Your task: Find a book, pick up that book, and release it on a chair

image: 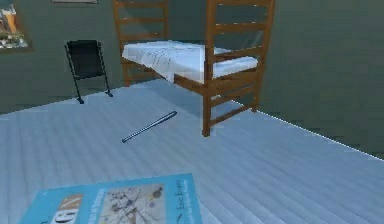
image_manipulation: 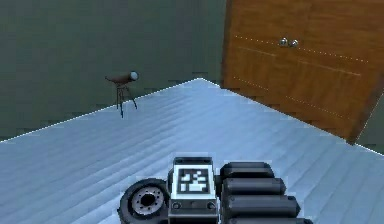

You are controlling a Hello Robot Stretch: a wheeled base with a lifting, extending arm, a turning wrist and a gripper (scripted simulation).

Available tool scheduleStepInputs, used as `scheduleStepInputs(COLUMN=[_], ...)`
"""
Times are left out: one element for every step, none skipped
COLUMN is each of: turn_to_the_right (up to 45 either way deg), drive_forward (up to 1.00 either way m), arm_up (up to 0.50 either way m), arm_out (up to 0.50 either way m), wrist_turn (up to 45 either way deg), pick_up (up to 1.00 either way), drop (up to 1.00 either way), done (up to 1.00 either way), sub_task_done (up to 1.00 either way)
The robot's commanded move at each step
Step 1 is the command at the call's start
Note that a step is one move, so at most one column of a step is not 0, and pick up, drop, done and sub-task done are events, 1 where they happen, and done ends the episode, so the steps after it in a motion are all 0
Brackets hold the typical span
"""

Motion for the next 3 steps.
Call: scheduleStepInputs(turn_to_the_right=[-9.0, 0.0, -30.0], drive_forward=[0.0, 0.1, 0.0], arm_up=[0.0, 0.0, 0.0], arm_out=[0.0, 0.0, 0.0], wrist_turn=[0.0, 0.0, 0.0], pick_up=[0.0, 0.0, 0.0], drop=[0.0, 0.0, 0.0], done=[0.0, 0.0, 0.0], sub_task_done=[0.0, 0.0, 0.0])
